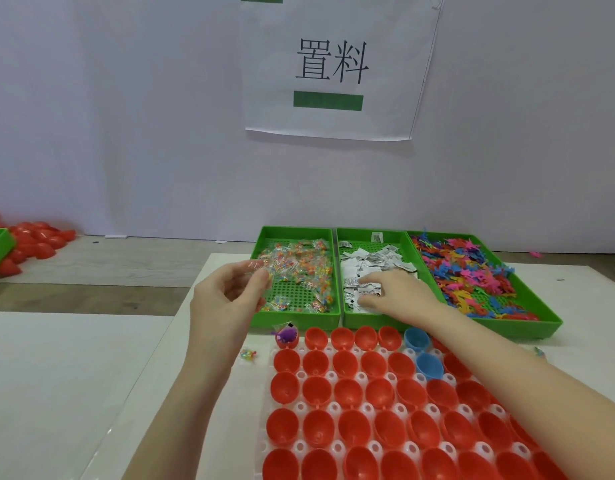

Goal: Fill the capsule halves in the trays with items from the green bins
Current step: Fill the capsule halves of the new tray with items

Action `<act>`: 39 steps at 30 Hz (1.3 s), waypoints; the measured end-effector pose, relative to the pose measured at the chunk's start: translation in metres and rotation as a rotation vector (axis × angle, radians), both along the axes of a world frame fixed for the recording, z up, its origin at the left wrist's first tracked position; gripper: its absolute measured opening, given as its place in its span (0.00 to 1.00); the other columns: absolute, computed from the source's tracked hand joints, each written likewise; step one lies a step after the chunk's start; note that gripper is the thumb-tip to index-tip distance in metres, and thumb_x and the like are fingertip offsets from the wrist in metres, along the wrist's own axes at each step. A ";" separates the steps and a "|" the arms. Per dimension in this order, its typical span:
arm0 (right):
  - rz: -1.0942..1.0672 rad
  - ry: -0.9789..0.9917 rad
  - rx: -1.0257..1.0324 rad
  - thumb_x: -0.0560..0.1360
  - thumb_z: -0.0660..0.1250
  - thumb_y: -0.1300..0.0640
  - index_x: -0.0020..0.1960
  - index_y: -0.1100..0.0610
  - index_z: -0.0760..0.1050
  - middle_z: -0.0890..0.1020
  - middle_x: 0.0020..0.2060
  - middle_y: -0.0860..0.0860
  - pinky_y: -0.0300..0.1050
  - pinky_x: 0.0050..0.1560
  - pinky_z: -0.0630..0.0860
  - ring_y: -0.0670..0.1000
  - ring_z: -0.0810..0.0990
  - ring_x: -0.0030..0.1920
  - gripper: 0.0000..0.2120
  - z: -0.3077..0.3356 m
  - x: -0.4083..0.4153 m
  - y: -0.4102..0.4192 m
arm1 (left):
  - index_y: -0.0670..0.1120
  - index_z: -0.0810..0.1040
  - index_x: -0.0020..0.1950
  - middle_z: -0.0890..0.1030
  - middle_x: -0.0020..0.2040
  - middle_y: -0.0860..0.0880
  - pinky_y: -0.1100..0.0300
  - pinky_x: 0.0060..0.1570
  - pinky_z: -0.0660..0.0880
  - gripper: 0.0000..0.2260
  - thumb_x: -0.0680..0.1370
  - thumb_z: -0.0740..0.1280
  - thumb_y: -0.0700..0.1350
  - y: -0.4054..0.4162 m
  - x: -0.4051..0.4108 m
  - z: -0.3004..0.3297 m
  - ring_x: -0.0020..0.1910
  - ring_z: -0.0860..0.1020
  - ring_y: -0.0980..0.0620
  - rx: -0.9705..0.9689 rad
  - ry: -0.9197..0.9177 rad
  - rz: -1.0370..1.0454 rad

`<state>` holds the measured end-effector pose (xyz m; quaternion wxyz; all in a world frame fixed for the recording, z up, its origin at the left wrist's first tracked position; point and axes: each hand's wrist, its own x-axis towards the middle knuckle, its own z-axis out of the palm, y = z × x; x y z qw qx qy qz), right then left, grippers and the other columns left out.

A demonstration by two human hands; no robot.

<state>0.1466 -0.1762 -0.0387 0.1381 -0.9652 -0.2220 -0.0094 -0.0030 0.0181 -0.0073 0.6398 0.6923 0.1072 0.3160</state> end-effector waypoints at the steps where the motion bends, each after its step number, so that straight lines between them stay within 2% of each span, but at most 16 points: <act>1: -0.010 -0.005 -0.012 0.73 0.65 0.46 0.61 0.47 0.75 0.79 0.57 0.51 0.46 0.50 0.72 0.52 0.76 0.57 0.17 -0.002 0.000 0.003 | 0.49 0.80 0.43 0.79 0.32 0.53 0.73 0.30 0.71 0.05 0.74 0.68 0.39 -0.001 -0.001 0.000 0.27 0.74 0.64 0.004 0.006 -0.020; 4: -0.073 -0.063 0.032 0.71 0.68 0.49 0.45 0.48 0.77 0.80 0.45 0.49 0.40 0.37 0.69 0.51 0.77 0.50 0.05 -0.003 -0.001 0.006 | 0.47 0.82 0.41 0.77 0.29 0.56 0.70 0.31 0.69 0.02 0.73 0.70 0.42 -0.002 -0.001 -0.002 0.27 0.72 0.62 -0.089 0.052 -0.118; 6: -0.116 -0.085 0.080 0.70 0.70 0.47 0.39 0.49 0.74 0.74 0.35 0.43 0.38 0.31 0.62 0.48 0.75 0.40 0.07 0.002 -0.002 0.005 | 0.46 0.82 0.41 0.76 0.28 0.57 0.66 0.35 0.69 0.04 0.71 0.71 0.46 -0.002 0.000 -0.004 0.28 0.71 0.60 -0.169 0.100 -0.175; 7: -0.143 -0.109 0.114 0.71 0.69 0.46 0.39 0.49 0.74 0.71 0.33 0.41 0.38 0.31 0.61 0.46 0.73 0.38 0.08 0.004 -0.002 0.004 | 0.47 0.82 0.39 0.75 0.28 0.57 0.64 0.36 0.69 0.06 0.69 0.71 0.49 -0.003 0.000 -0.005 0.29 0.71 0.60 -0.185 0.128 -0.202; 9: -0.199 -0.180 0.201 0.73 0.67 0.45 0.41 0.50 0.75 0.71 0.34 0.41 0.40 0.36 0.67 0.46 0.72 0.37 0.09 0.013 -0.004 0.001 | 0.48 0.81 0.33 0.74 0.27 0.56 0.64 0.36 0.71 0.08 0.64 0.72 0.52 -0.007 -0.001 -0.004 0.29 0.71 0.59 -0.221 0.178 -0.249; 11: -0.227 -0.243 0.331 0.73 0.67 0.45 0.43 0.51 0.75 0.71 0.31 0.42 0.43 0.40 0.68 0.46 0.71 0.35 0.10 0.022 -0.010 -0.001 | 0.45 0.82 0.35 0.74 0.27 0.54 0.68 0.31 0.72 0.11 0.60 0.72 0.52 -0.009 -0.002 -0.004 0.27 0.72 0.60 -0.354 0.202 -0.300; 13: -0.160 -0.162 0.563 0.70 0.70 0.46 0.38 0.51 0.75 0.68 0.26 0.42 0.41 0.36 0.65 0.45 0.68 0.31 0.10 0.037 -0.021 0.002 | 0.42 0.83 0.42 0.79 0.29 0.53 0.71 0.29 0.72 0.16 0.60 0.72 0.50 -0.011 -0.001 -0.004 0.28 0.76 0.60 -0.446 0.220 -0.321; 15: 0.060 0.105 0.802 0.64 0.75 0.47 0.34 0.52 0.77 0.64 0.22 0.43 0.38 0.30 0.61 0.43 0.62 0.25 0.11 0.056 -0.041 0.007 | 0.43 0.82 0.44 0.83 0.34 0.53 0.72 0.31 0.74 0.12 0.65 0.70 0.49 -0.012 -0.001 -0.005 0.31 0.79 0.61 -0.384 0.256 -0.324; 16: 0.180 0.237 0.837 0.61 0.75 0.46 0.33 0.51 0.78 0.64 0.21 0.43 0.36 0.29 0.59 0.42 0.61 0.24 0.10 0.066 -0.052 0.010 | 0.43 0.81 0.44 0.84 0.35 0.52 0.71 0.31 0.74 0.10 0.70 0.68 0.48 -0.013 -0.002 -0.005 0.30 0.79 0.61 -0.341 0.273 -0.337; 19: 0.407 0.414 0.682 0.64 0.75 0.52 0.32 0.50 0.79 0.65 0.20 0.42 0.32 0.26 0.58 0.41 0.61 0.23 0.07 0.085 -0.078 0.020 | 0.45 0.79 0.42 0.81 0.31 0.51 0.66 0.33 0.74 0.12 0.78 0.60 0.50 -0.020 -0.004 0.000 0.26 0.75 0.59 -0.269 0.329 -0.448; 22: 0.397 0.309 0.539 0.69 0.73 0.56 0.33 0.51 0.77 0.63 0.17 0.43 0.33 0.26 0.59 0.42 0.60 0.21 0.08 0.090 -0.091 0.031 | 0.45 0.77 0.43 0.78 0.27 0.52 0.66 0.33 0.72 0.20 0.79 0.53 0.57 -0.029 -0.006 0.007 0.26 0.73 0.58 -0.329 0.420 -0.550; 24: 0.358 0.241 0.521 0.69 0.72 0.57 0.32 0.51 0.76 0.63 0.16 0.43 0.33 0.26 0.58 0.42 0.60 0.20 0.09 0.090 -0.094 0.034 | 0.45 0.77 0.45 0.78 0.27 0.50 0.67 0.31 0.73 0.21 0.77 0.53 0.59 -0.033 -0.009 0.013 0.27 0.73 0.58 -0.396 0.408 -0.632; 27: 0.312 0.220 0.588 0.70 0.72 0.57 0.33 0.51 0.76 0.63 0.16 0.43 0.33 0.26 0.59 0.42 0.60 0.20 0.08 0.089 -0.097 0.033 | 0.43 0.77 0.48 0.79 0.32 0.52 0.69 0.33 0.73 0.13 0.78 0.58 0.50 -0.034 -0.015 0.015 0.29 0.74 0.59 -0.247 0.296 -0.688; 29: 0.310 0.233 0.612 0.70 0.72 0.57 0.34 0.51 0.76 0.63 0.18 0.43 0.31 0.25 0.59 0.41 0.60 0.20 0.08 0.088 -0.098 0.032 | 0.42 0.77 0.48 0.79 0.33 0.54 0.70 0.34 0.72 0.09 0.80 0.58 0.43 -0.033 -0.018 0.016 0.31 0.74 0.60 -0.156 0.243 -0.668; 36: 0.244 0.354 0.705 0.69 0.73 0.53 0.38 0.52 0.79 0.67 0.19 0.42 0.27 0.24 0.61 0.40 0.64 0.21 0.05 0.091 -0.104 0.024 | 0.41 0.77 0.47 0.78 0.35 0.50 0.69 0.32 0.71 0.11 0.81 0.56 0.39 -0.034 -0.021 0.020 0.30 0.72 0.59 -0.153 0.170 -0.669; 39: 0.166 0.361 0.804 0.73 0.67 0.49 0.49 0.51 0.79 0.71 0.28 0.42 0.29 0.28 0.64 0.39 0.69 0.23 0.08 0.094 -0.106 0.024 | 0.41 0.77 0.47 0.79 0.34 0.50 0.70 0.30 0.70 0.10 0.81 0.56 0.36 -0.033 -0.021 0.021 0.28 0.72 0.59 -0.177 0.173 -0.655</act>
